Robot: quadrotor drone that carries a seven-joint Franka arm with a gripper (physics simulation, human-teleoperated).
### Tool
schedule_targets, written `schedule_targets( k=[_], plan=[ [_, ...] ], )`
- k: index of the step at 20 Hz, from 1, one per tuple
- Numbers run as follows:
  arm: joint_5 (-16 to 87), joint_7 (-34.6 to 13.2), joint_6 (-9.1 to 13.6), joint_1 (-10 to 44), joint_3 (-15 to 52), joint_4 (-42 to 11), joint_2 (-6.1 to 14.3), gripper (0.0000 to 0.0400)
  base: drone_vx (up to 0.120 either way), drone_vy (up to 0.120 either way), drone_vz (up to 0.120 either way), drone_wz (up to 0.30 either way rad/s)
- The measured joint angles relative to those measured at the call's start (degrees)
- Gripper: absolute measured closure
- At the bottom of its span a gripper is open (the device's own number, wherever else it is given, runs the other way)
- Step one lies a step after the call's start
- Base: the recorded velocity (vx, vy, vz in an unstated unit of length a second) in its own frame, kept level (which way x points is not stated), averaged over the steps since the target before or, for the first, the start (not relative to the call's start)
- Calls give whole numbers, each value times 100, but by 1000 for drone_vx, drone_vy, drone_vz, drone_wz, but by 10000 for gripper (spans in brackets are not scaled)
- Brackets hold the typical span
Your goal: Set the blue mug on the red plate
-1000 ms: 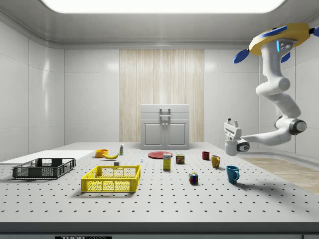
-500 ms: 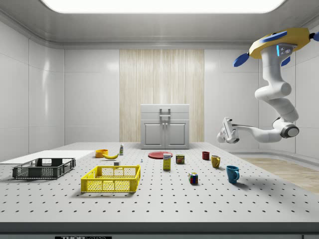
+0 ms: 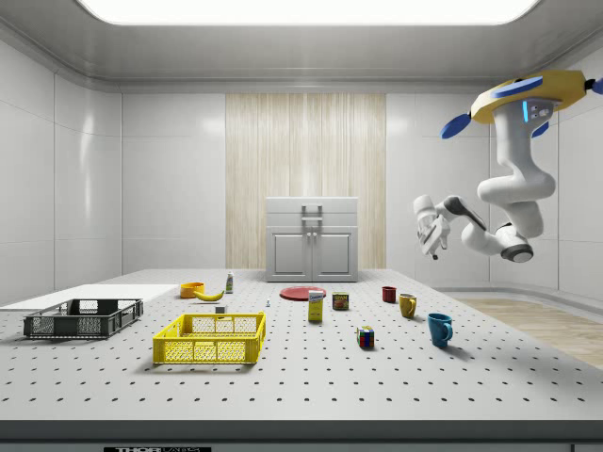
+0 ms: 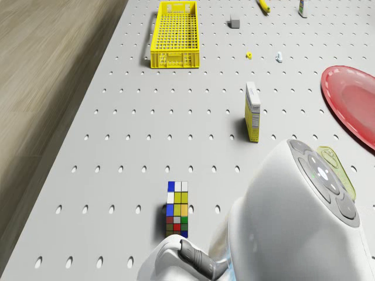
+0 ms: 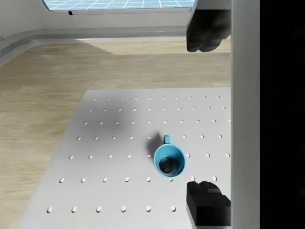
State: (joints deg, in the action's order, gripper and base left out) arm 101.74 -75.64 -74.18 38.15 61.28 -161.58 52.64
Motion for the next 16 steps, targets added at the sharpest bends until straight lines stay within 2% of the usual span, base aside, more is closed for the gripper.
schedule_targets(
  k=[4, 7, 12, 16],
  plan=[
    [781, -638, 442, 949, 502, -302, 267, 0, 0, 0, -120, 0],
    [1037, -937, 630, 1406, 723, -385, 435, 0, 0, 0, -120, 0],
    [1181, -1228, 740, 1839, 936, -430, 661, 0, 0, 0, -120, 0],
    [1184, -1360, 720, 2022, 1037, -435, 811, 0, 0, -100, -120, 0]
  ],
)
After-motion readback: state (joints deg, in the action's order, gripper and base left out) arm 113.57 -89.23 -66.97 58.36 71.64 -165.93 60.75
